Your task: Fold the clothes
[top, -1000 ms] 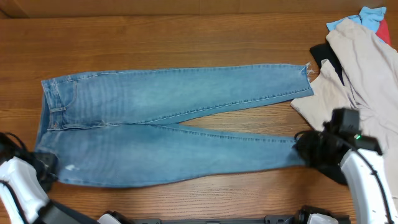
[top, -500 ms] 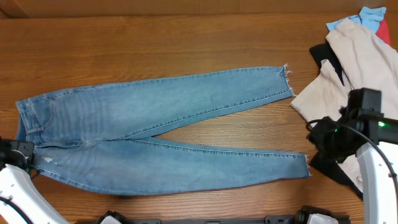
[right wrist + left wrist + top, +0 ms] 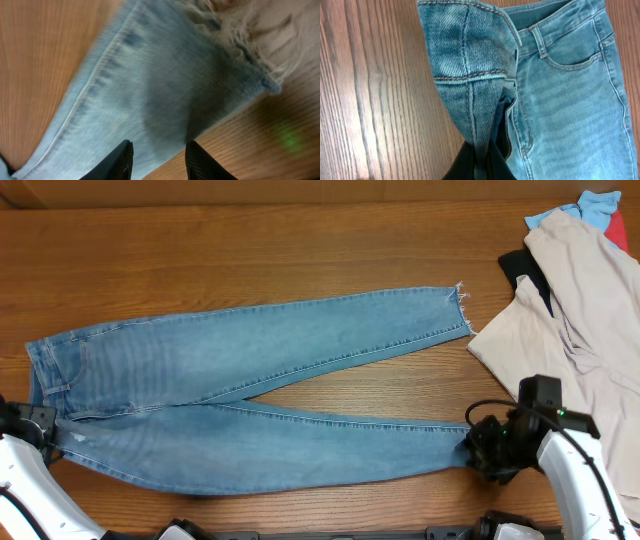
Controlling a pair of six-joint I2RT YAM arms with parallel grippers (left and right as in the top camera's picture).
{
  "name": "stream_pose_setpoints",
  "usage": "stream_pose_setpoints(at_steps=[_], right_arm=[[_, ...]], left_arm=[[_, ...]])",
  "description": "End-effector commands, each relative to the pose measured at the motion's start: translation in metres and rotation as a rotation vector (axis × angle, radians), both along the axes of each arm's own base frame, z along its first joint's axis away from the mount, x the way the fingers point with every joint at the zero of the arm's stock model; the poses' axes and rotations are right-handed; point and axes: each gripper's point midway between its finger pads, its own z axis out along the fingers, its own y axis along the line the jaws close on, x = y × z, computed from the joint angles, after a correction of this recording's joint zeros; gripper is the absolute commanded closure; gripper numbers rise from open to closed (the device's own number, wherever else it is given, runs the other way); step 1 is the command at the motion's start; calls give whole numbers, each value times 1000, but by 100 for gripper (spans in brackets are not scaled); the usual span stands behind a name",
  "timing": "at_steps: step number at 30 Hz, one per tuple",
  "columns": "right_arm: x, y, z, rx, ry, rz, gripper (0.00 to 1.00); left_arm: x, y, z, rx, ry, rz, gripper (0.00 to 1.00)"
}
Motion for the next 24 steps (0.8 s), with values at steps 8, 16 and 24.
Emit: stream_pose_setpoints(at_steps=[8, 16, 24], right_arm=[[-8, 5, -26, 11, 3, -72, 83], [28, -7, 0, -30, -125, -6, 96], [98, -62, 151, -298, -319, 58, 96]], left_arm=[[3, 3, 4, 14, -7, -12, 96], [5, 2, 4, 8, -16, -22, 96], [6, 3, 4, 13, -19, -25, 96]])
